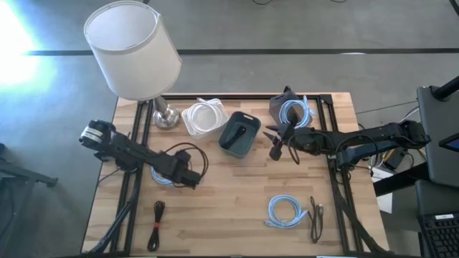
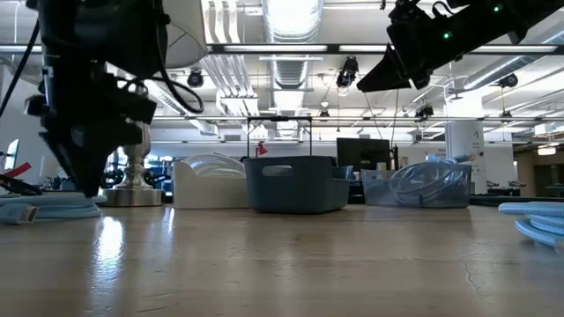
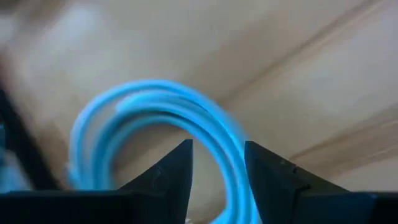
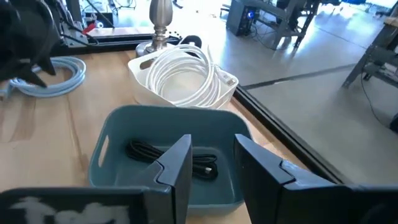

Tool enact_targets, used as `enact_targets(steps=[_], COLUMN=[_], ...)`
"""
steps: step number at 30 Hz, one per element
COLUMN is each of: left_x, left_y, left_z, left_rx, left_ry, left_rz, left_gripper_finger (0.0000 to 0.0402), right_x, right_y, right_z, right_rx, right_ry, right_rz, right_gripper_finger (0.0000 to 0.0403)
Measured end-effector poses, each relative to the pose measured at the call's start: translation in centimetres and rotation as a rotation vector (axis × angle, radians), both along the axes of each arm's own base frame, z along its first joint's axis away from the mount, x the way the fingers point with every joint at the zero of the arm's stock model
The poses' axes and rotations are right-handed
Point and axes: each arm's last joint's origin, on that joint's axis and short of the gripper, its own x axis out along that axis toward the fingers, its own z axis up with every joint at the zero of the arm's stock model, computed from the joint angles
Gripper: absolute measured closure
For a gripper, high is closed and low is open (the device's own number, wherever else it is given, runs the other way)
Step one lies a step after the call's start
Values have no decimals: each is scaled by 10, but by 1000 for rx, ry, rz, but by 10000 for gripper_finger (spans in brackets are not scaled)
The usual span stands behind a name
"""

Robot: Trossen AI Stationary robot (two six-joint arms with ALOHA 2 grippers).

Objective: Sort HDMI cables
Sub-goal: Put the left blue HDMI cable into the black bin

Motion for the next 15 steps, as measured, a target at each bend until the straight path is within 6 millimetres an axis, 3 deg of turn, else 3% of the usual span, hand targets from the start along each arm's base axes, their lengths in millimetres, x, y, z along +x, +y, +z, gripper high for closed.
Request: enact_targets(steps=[5,10,15], left_x=[0,-9,-11], left_y=[-2,3,4], left_z=[-19,-33,-34], left_rx=[-85,-39,1], left_ry=[-75,-97,-108], left_rz=[15,30,29], left_gripper_finger=[240,242,287], right_x=[-1,-1,0], right_y=[1,3,6], right_z=[-2,-5,-7], right_rx=[62,129,211], right_ry=[-7,-5,-10], right_rz=[-8,55,149], right_gripper_finger=[299,308,319])
